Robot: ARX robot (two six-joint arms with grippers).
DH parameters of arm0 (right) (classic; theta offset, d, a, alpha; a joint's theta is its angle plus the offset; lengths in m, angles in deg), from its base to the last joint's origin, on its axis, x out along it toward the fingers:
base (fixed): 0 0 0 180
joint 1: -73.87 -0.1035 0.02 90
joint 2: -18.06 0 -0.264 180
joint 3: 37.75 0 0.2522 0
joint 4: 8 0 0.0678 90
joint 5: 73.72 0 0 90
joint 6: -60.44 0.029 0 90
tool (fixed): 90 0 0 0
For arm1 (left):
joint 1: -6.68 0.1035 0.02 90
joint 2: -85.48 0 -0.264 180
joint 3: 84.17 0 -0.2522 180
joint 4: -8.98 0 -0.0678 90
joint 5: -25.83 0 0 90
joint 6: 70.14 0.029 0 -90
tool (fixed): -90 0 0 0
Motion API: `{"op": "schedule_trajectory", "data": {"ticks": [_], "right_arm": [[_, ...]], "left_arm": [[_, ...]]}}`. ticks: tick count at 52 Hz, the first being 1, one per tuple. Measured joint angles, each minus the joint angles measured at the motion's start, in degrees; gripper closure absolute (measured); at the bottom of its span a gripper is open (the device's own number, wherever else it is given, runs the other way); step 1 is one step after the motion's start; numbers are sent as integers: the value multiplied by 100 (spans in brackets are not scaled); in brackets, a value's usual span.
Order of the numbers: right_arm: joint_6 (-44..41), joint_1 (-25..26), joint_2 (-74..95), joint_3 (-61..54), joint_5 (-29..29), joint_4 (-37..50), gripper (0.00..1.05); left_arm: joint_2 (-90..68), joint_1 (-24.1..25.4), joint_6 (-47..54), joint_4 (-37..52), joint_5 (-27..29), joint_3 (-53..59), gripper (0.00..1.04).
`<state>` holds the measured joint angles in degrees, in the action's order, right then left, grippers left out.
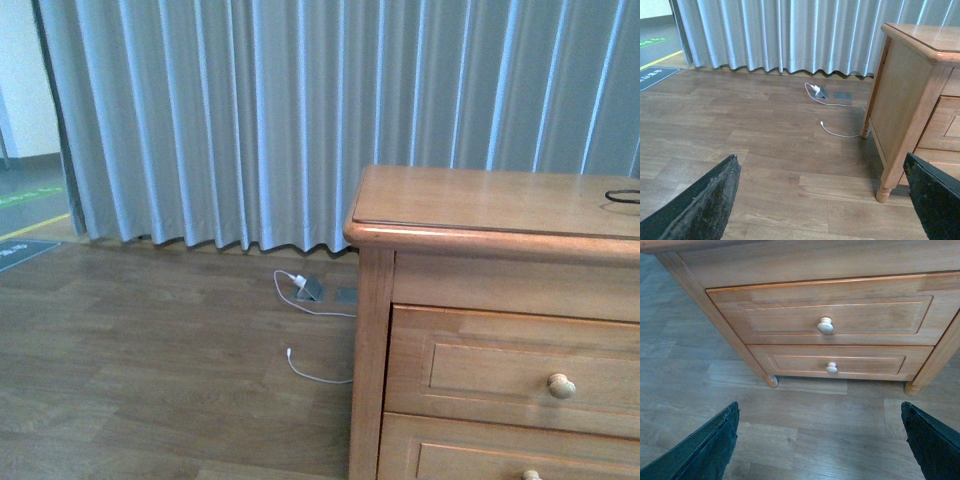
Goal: Place pink marker in drawer with both arms
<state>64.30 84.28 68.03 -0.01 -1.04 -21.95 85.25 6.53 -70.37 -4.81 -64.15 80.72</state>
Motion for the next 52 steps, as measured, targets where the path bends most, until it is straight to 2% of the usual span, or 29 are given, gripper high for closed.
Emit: {"op": "schedule_trajectory", "data": {"ticks": [11, 26, 30, 33, 36, 49, 50, 52], "right_arm": [[-452, 780, -1495, -275, -317, -1207, 8], [-599, 874, -1746, -323, -284, -1156, 9], [-485, 717, -2111, -1012, 74, 470, 22], [-448, 472, -2450, -1458, 319, 1497, 38], [-444, 249, -2667, -1596, 520, 1558, 52], [-444, -293, -3195, -1945, 1040, 1346, 99], [-448, -452, -3270, -1958, 1294, 1300, 104], [-442, -813, -3386, -2002, 1666, 1237, 103]], "left_arm": [[0, 0, 0, 0, 0, 0, 6], [0, 0, 0, 0, 0, 0, 6], [0, 0, 0, 0, 0, 0, 6], [0, 0, 0, 0, 0, 0, 6], [0, 0, -2, 0, 0, 0, 6], [0, 0, 0, 0, 0, 0, 6], [0, 0, 0, 0, 2, 0, 6], [0, 0, 0, 0, 2, 0, 6]]}}
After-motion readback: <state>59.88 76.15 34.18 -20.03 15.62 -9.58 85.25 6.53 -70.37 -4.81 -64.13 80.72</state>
